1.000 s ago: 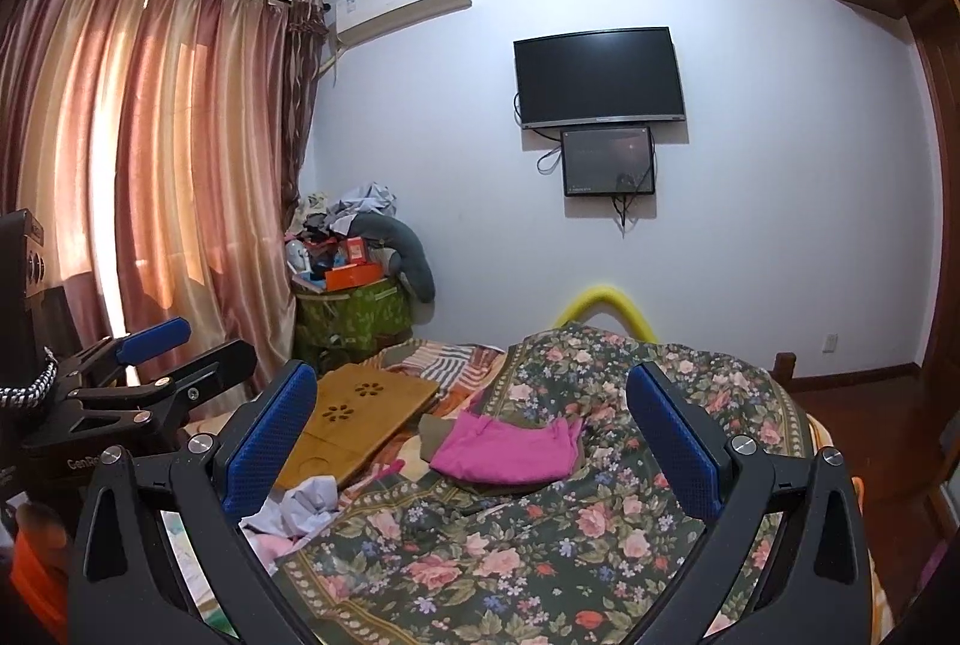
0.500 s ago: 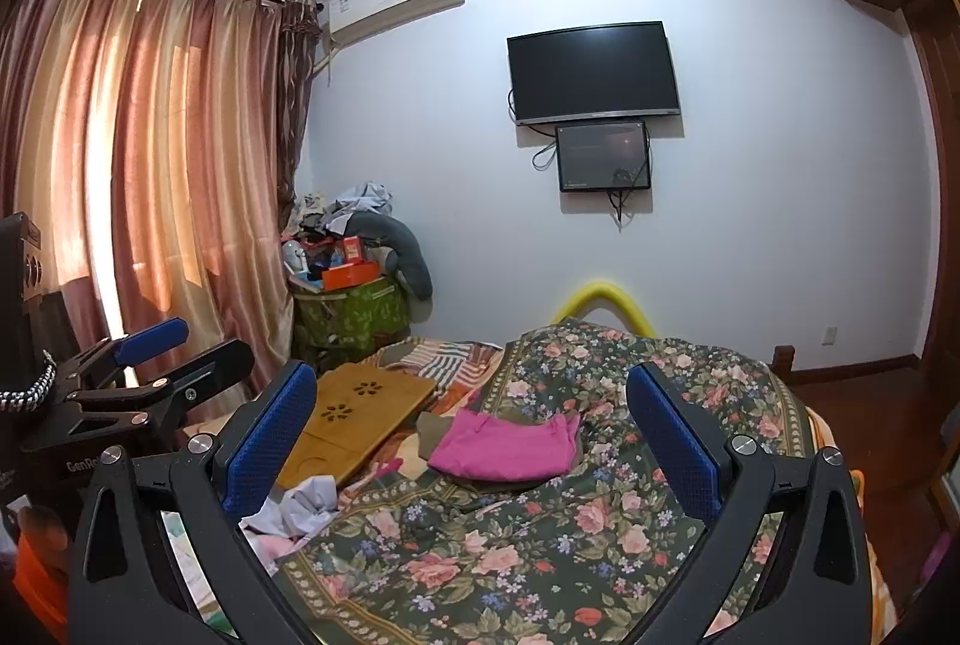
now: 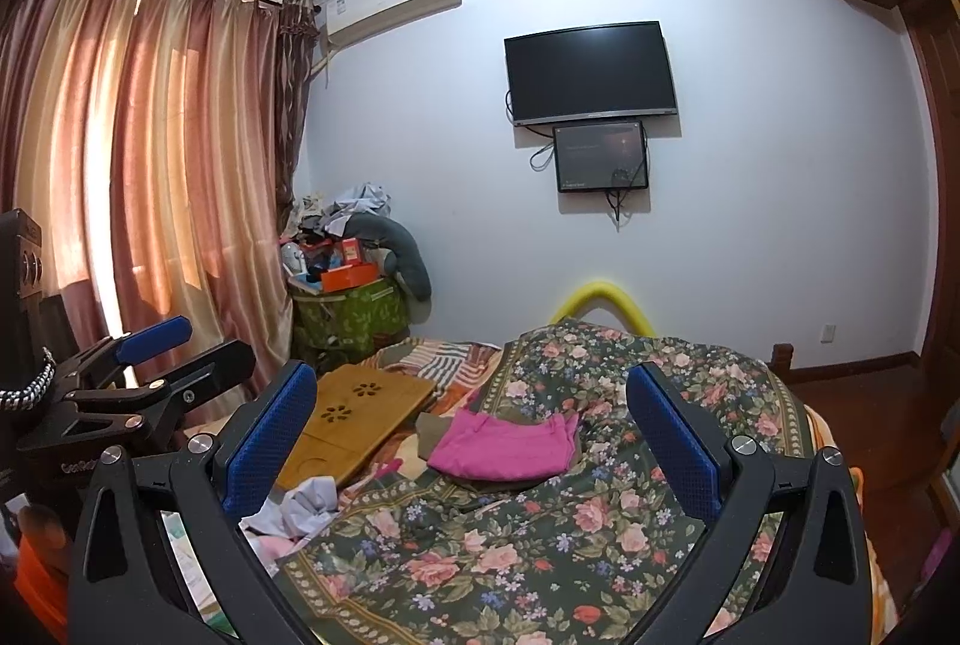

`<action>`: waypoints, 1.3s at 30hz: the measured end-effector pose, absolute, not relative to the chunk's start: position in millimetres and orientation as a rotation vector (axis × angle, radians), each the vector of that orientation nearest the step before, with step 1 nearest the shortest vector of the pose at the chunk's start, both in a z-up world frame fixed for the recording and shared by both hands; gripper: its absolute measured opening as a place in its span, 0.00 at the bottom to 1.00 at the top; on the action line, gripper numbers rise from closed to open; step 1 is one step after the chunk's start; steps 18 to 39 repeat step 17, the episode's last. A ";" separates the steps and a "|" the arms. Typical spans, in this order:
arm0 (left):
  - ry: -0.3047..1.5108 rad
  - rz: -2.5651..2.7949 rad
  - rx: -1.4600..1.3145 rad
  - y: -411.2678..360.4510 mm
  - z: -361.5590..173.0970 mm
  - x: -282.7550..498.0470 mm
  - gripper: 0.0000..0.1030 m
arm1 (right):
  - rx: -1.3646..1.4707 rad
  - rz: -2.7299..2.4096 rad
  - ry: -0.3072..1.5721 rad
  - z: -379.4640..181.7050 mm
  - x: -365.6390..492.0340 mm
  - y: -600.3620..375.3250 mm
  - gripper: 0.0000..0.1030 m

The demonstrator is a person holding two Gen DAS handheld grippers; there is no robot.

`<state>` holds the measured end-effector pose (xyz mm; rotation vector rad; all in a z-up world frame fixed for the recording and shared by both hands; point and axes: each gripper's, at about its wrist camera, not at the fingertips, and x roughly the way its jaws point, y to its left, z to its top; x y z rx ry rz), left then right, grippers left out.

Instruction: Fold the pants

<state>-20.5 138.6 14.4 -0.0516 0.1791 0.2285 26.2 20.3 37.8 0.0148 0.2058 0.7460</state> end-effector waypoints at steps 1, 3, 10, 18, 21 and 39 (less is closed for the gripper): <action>0.178 0.230 -0.053 138.5 14.3 -20.9 1.00 | 0.016 0.745 0.206 38.1 26.5 20.2 1.00; 0.177 0.233 -0.054 138.5 14.5 -20.8 1.00 | 0.016 0.743 0.206 38.7 26.4 20.0 1.00; 0.181 0.230 -0.045 138.0 14.9 -20.0 1.00 | 0.019 0.740 0.210 38.6 27.2 19.7 1.00; 0.190 0.225 -0.045 137.1 12.8 -15.7 1.00 | 0.022 0.739 0.220 36.5 29.7 20.2 1.00; 0.190 0.225 -0.045 137.1 12.8 -15.7 1.00 | 0.022 0.739 0.220 36.5 29.7 20.2 1.00; 0.190 0.225 -0.045 137.1 12.8 -15.7 1.00 | 0.022 0.739 0.220 36.5 29.7 20.2 1.00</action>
